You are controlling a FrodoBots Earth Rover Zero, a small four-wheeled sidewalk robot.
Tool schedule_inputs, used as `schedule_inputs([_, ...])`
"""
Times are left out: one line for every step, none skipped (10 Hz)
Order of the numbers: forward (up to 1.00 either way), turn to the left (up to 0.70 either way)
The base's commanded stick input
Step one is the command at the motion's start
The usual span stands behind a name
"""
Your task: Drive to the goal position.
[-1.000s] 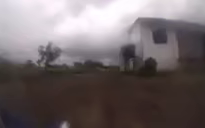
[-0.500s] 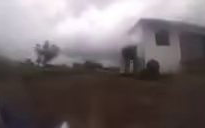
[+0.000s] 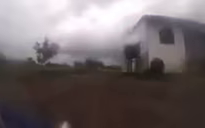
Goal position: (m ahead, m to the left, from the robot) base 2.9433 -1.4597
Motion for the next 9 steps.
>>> schedule_inputs([0.7,0.0])
schedule_inputs([0.7,0.0])
schedule_inputs([0.7,0.0])
schedule_inputs([0.7,0.0])
schedule_inputs([0.7,0.0])
schedule_inputs([0.7,0.0])
schedule_inputs([0.7,0.0])
schedule_inputs([0.7,0.0])
schedule_inputs([0.7,0.0])
